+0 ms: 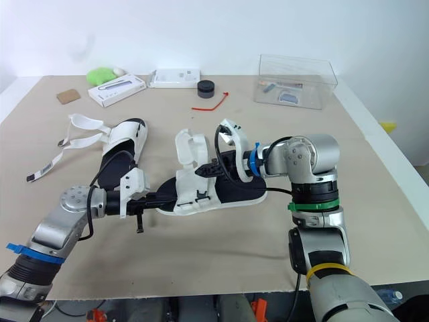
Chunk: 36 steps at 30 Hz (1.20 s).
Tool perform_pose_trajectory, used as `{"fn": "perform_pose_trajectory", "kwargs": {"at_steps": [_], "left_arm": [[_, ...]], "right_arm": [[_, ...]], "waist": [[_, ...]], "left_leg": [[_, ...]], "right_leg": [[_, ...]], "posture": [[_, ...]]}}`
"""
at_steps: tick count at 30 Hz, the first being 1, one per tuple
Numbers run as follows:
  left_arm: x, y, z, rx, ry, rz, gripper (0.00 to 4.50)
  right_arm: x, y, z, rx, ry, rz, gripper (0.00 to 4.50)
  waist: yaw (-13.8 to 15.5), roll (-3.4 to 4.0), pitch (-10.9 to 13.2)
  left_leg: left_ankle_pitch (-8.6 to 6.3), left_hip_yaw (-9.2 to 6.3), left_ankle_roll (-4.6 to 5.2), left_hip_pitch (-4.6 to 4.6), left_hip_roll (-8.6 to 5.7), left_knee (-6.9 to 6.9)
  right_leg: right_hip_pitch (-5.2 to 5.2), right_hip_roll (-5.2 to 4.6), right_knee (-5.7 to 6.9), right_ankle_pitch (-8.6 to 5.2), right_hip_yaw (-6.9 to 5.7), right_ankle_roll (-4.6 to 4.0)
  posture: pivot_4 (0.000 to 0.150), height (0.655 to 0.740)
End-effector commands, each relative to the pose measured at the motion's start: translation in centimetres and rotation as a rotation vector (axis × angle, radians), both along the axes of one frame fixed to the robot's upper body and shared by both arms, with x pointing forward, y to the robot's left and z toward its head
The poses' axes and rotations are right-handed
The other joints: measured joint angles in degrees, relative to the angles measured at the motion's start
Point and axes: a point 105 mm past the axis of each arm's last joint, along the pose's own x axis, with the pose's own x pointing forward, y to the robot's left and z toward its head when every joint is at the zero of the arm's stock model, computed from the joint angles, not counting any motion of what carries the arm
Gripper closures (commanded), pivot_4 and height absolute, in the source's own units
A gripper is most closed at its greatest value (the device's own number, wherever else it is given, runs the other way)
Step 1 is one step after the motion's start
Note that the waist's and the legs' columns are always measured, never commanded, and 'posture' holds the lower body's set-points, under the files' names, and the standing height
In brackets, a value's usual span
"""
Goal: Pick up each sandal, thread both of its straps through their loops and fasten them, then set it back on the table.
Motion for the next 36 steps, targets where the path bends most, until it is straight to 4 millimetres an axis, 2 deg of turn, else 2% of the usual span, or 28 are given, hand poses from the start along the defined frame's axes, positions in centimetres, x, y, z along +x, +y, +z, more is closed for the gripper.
{"fn": "perform_pose_trajectory", "kwargs": {"at_steps": [1, 12, 16, 25, 36], "left_arm": [[-0.3, -0.3, -0.6, 0.011, 0.020, -0.015, 4.50], [-0.3, -0.3, -0.7, 0.011, 0.020, -0.015, 4.50], [-0.2, -0.4, -0.7, 0.010, 0.017, -0.014, 4.50], [-0.2, -0.3, -0.7, 0.006, 0.015, -0.012, 4.50], [-0.2, -0.5, -0.7, 0.001, 0.009, -0.004, 4.50]], "right_arm": [[0.2, 0.2, 1.6, 0.027, 0.003, 0.029, 4.46], [-0.6, 0.8, 3.1, 0.057, 0.041, 0.114, 4.46], [-0.6, 0.6, 2.1, 0.028, 0.059, 0.098, 4.46], [-0.5, 0.4, 1.4, -0.004, 0.078, 0.078, 4.46], [-0.5, 0.0, -0.1, -0.096, 0.034, 0.082, 4.46]], "waist": [[0.0, 0.00, 0.0], [0.0, 0.00, 0.0], [0.0, 0.00, 0.0], [0.0, -0.01, 0.0], [0.0, -0.01, 0.0]], "left_leg": [[0.00, 0.00, 0.00, 0.00, 0.00, 0.00], [0.00, 0.00, 0.01, -0.02, -0.01, 0.00], [0.00, 0.00, 0.01, -0.02, -0.01, 0.00], [0.00, 0.00, 0.01, -0.03, -0.01, 0.02], [-0.01, 0.00, 0.02, -0.05, 0.00, 0.02]], "right_leg": [[0.00, 0.00, 0.00, 0.00, 0.00, 0.00], [0.00, -0.01, -0.02, 0.01, 0.01, 0.02], [0.00, -0.01, -0.02, 0.01, 0.01, 0.02], [0.01, -0.02, -0.03, 0.02, 0.01, 0.04], [-0.01, -0.01, -0.05, 0.01, 0.00, 0.04]], "posture": [[0.150, 0.7400], [0.150, 0.7400], [0.150, 0.7400], [0.150, 0.7400], [0.150, 0.7400]]}}
